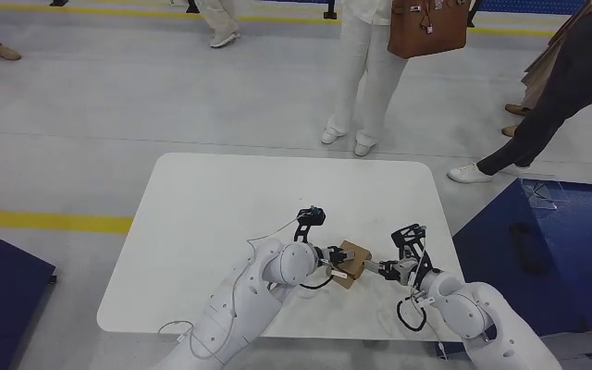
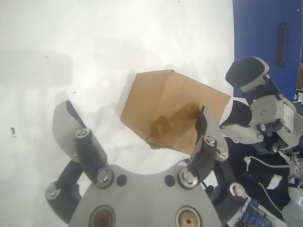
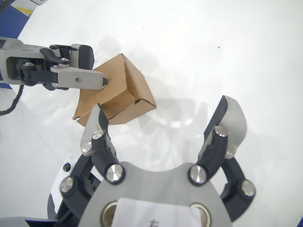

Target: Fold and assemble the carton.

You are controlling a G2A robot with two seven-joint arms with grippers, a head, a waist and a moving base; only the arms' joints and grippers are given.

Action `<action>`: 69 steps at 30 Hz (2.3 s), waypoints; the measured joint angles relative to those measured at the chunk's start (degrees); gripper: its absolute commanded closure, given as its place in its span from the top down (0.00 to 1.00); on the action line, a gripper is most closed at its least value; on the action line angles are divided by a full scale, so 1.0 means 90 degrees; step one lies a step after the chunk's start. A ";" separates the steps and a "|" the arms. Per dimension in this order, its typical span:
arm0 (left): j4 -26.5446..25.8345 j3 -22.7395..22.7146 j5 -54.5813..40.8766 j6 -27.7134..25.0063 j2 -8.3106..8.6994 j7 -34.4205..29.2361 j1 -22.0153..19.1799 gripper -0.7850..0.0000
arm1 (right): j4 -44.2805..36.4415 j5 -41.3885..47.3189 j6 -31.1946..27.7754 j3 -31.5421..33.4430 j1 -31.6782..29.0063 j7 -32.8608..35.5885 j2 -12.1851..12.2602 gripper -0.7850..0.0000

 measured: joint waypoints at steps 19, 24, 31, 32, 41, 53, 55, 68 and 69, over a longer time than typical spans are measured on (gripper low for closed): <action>-0.0020 -0.0143 0.0042 -0.0006 0.0002 -0.0057 0.0012 1.00 | 0.0041 -0.0167 -0.0223 0.0202 -0.0144 -0.0177 -0.0052 1.00; -0.0034 -0.0159 0.0059 -0.0015 0.0001 -0.0093 0.0019 1.00 | 0.0050 -0.0333 -0.0064 0.0055 -0.0079 -0.0290 -0.0104 1.00; -0.0003 -0.0176 0.0025 -0.0042 -0.0010 -0.0116 0.0030 1.00 | 0.0098 -0.0597 0.0115 -0.0110 -0.0012 -0.0469 -0.0170 1.00; 0.0006 -0.0175 0.0024 -0.0043 -0.0012 -0.0117 0.0031 1.00 | 0.0110 -0.0622 0.0128 -0.0132 -0.0003 -0.0479 -0.0180 1.00; 0.0085 -0.0137 0.0019 -0.0019 -0.0044 -0.0091 0.0034 1.00 | 0.0257 -0.0727 0.0175 -0.0177 0.0057 -0.0481 -0.0238 1.00; 0.0115 -0.0099 0.0058 0.0021 -0.0083 -0.0040 0.0023 1.00 | 0.0236 -0.0796 0.0227 -0.0115 0.0039 -0.0435 -0.0293 1.00; 0.0087 -0.0117 0.0065 0.0030 -0.0081 -0.0032 0.0036 1.00 | 0.0228 -0.0820 0.0237 -0.0118 0.0040 -0.0438 -0.0303 1.00; -0.0051 -0.0249 0.0115 0.0012 -0.0044 -0.0100 0.0126 1.00 | 0.0194 -0.0944 0.0325 -0.0183 0.0106 -0.0447 -0.0385 1.00; -0.0051 -0.0252 0.0118 0.0010 -0.0043 -0.0110 0.0126 1.00 | 0.0214 -0.0963 0.0338 -0.0209 0.0126 -0.0452 -0.0395 1.00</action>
